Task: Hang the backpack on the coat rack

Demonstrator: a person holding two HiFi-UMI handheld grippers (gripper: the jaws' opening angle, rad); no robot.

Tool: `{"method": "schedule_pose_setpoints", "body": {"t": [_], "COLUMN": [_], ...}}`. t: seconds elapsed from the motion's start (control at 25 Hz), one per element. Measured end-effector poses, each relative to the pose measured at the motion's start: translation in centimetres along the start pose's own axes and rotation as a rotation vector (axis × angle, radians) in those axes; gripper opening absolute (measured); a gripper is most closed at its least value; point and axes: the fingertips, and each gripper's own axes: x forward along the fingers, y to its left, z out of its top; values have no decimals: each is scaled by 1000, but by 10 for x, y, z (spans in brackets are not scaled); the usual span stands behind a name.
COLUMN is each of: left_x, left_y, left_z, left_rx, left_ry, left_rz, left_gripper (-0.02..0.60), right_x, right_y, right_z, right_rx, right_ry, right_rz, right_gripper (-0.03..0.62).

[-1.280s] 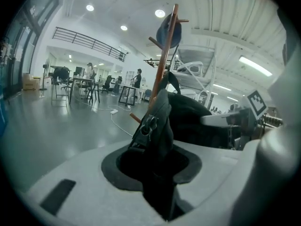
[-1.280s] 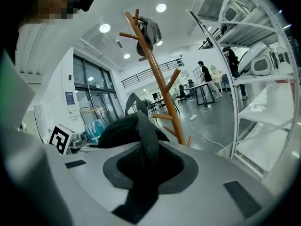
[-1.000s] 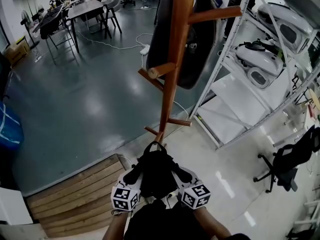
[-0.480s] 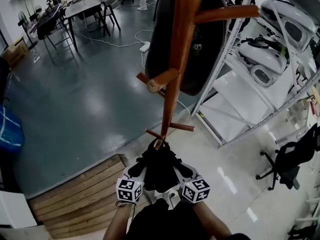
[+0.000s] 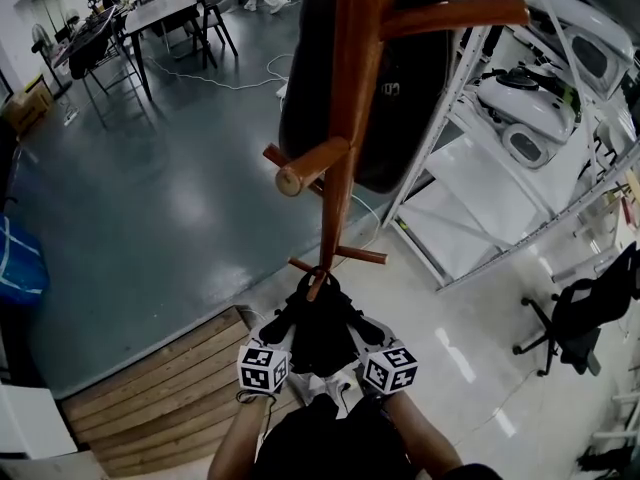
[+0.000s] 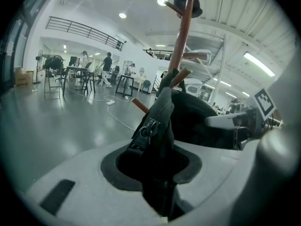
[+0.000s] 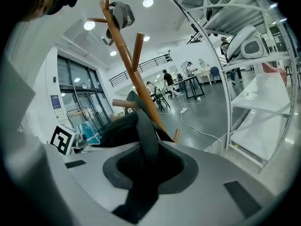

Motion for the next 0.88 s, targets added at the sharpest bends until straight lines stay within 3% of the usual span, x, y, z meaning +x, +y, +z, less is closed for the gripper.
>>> {"method": "schedule_pose_setpoints", "body": {"t": [0.88], "left_x": [35], "left_y": [15], "left_z": [-22], "left_rx": [-38], "left_ry": [77], "left_rz": [36], "left_gripper": [121], "right_x": [27], "right_y": [-29], "right_z": [-21], "right_rx": [46], "right_ry": [42], "right_rz": [-6], "right_gripper": [72]}}
